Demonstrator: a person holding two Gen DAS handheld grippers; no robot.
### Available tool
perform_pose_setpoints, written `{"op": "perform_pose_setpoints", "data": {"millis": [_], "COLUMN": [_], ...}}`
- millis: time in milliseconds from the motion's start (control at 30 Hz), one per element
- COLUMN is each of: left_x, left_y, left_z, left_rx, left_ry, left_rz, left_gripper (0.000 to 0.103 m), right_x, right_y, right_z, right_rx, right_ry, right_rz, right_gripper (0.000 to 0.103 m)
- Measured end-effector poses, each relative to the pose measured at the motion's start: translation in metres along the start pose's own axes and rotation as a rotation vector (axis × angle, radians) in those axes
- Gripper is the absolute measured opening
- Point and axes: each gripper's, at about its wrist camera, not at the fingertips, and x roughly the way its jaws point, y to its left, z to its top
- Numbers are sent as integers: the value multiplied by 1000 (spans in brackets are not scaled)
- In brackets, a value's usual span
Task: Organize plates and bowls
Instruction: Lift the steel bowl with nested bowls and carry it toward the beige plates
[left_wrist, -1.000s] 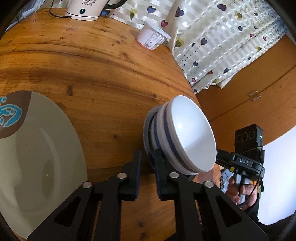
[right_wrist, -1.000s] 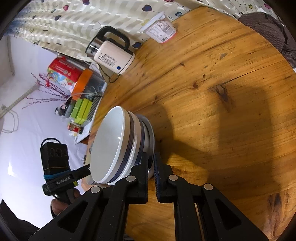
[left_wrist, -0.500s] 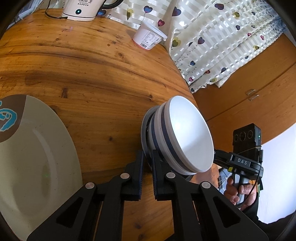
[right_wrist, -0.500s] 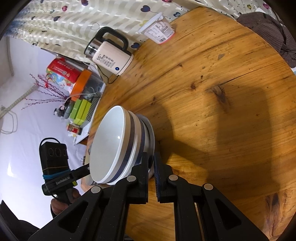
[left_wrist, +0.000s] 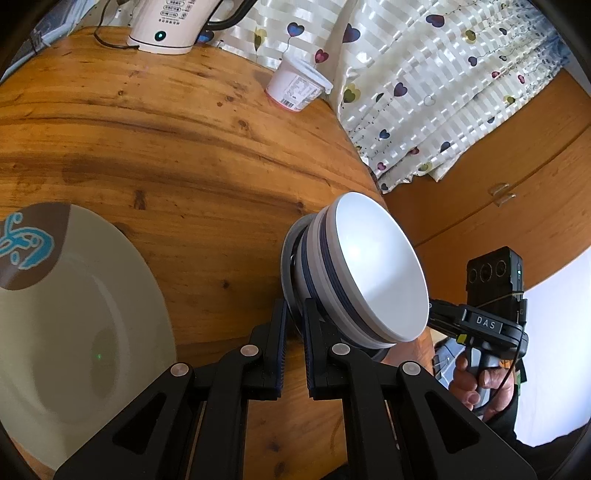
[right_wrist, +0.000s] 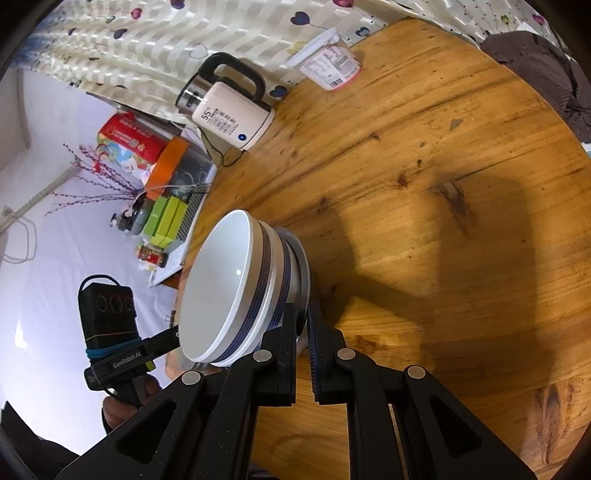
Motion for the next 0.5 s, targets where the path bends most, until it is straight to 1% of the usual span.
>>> {"op": "perform_pose_setpoints", "data": {"millis": [267, 500], "left_x": [-23, -45], "left_y": [5, 15], "left_z": [-4, -7], "left_rx": [-2, -16], "left_ry": [-54, -94], "left_rz": [15, 38], "left_gripper": [7, 7], "right_x": [6, 20], "right_y": [24, 46], "right_z": [4, 8], "right_rx": [-40, -74], "right_ry": [8, 27], "right_rz": [15, 34], "right_gripper": [8, 8]}}
